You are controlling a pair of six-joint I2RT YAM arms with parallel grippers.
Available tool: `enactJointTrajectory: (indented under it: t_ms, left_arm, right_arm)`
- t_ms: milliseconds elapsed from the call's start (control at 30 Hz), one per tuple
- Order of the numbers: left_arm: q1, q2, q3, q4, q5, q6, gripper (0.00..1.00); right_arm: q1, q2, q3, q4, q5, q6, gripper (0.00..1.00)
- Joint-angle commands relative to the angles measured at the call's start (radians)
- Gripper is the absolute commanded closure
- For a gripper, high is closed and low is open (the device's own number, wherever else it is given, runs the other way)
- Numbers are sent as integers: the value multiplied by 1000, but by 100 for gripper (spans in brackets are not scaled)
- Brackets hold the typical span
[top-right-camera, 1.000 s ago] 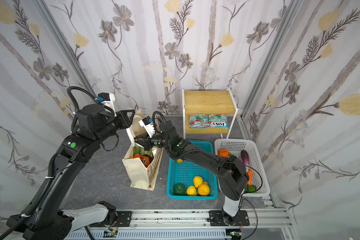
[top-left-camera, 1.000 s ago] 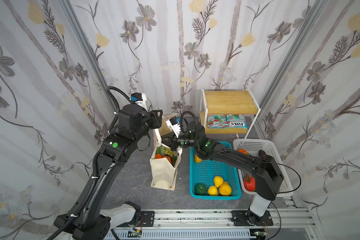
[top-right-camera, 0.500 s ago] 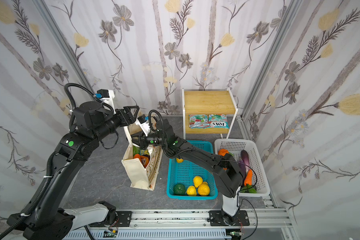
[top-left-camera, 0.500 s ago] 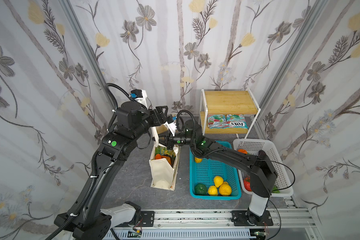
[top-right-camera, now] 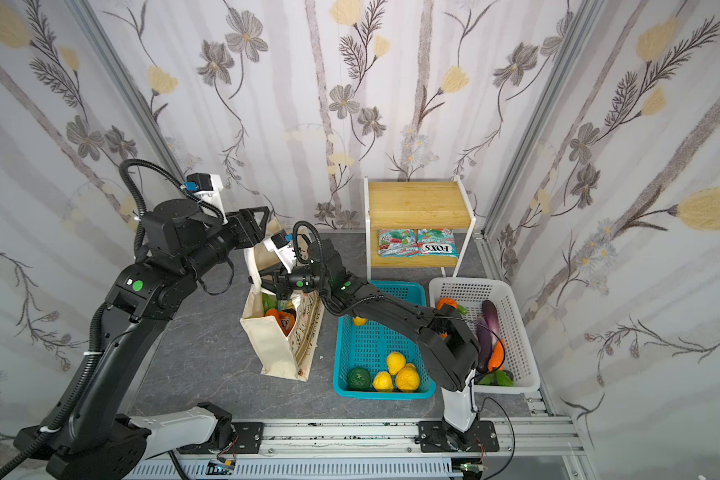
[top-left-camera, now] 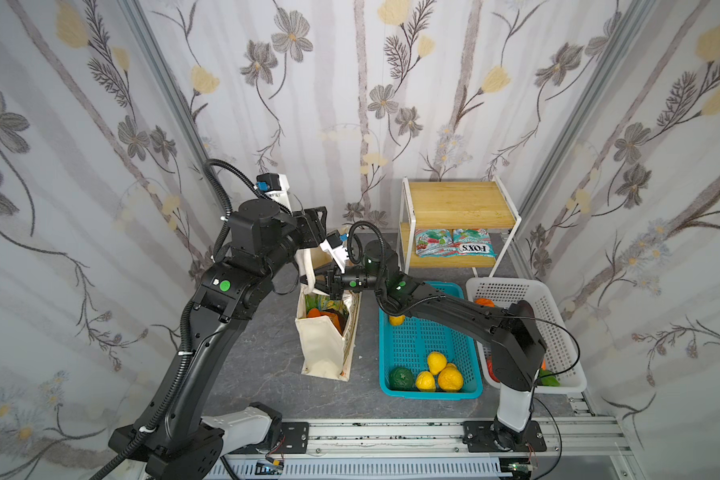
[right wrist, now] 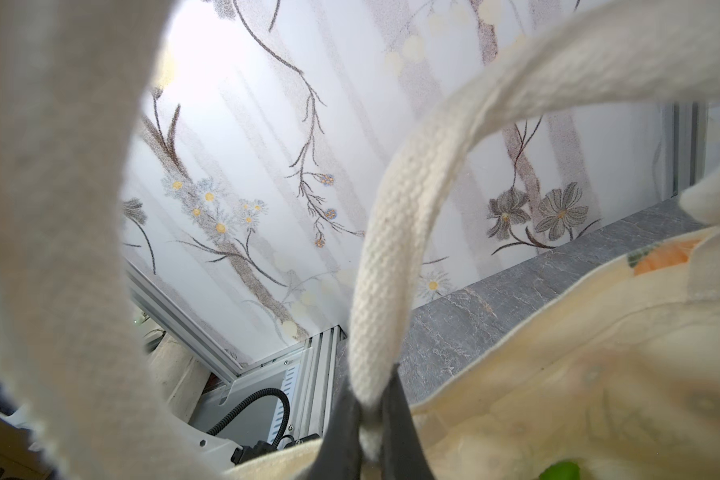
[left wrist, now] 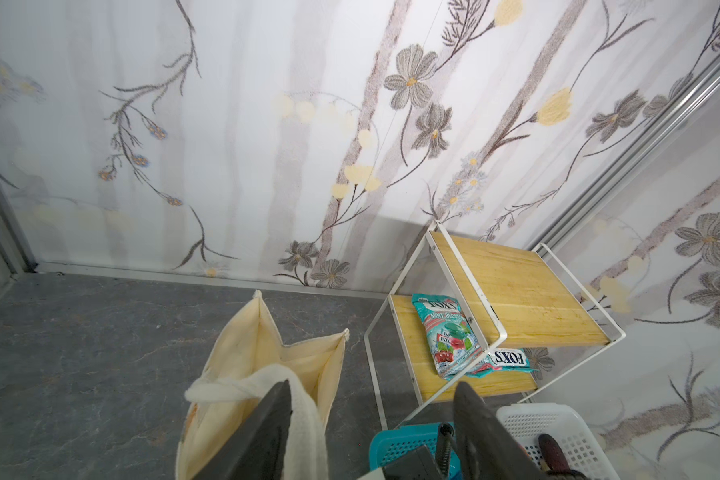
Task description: Place the food into the grocery bag and tie it
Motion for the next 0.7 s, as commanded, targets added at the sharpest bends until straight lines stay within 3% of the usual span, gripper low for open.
enactJointTrajectory:
  t_ms: [0,133,233,300,367,500,667]
  left_arm:
    - [4,-17,50,21,-67,22,25]
    - [8,-41,89,21,-138,28,23]
    - [70,-87,15,29,-168,-2,45]
    - [161,-127,-66,42,-72,-61,62]
    - [247,-167,-153,63,38,-120,67]
    - [334,-211,-299,129,220,-171,63]
    - [339,-182,-364,198,405,-169,49]
  right_arm:
    - [1,4,18,40,-24,8,100]
    - [1,5,16,28,-20,4,100]
    - [1,-6,6,27,-16,1,100]
    - [1,-14,4,19,-10,-4,100]
    - [1,-19,4,9,-6,-13,100]
    - [1,-24,4,-6,-7,-22,100]
    - [1,-36,-2,-27,-7,-37,100]
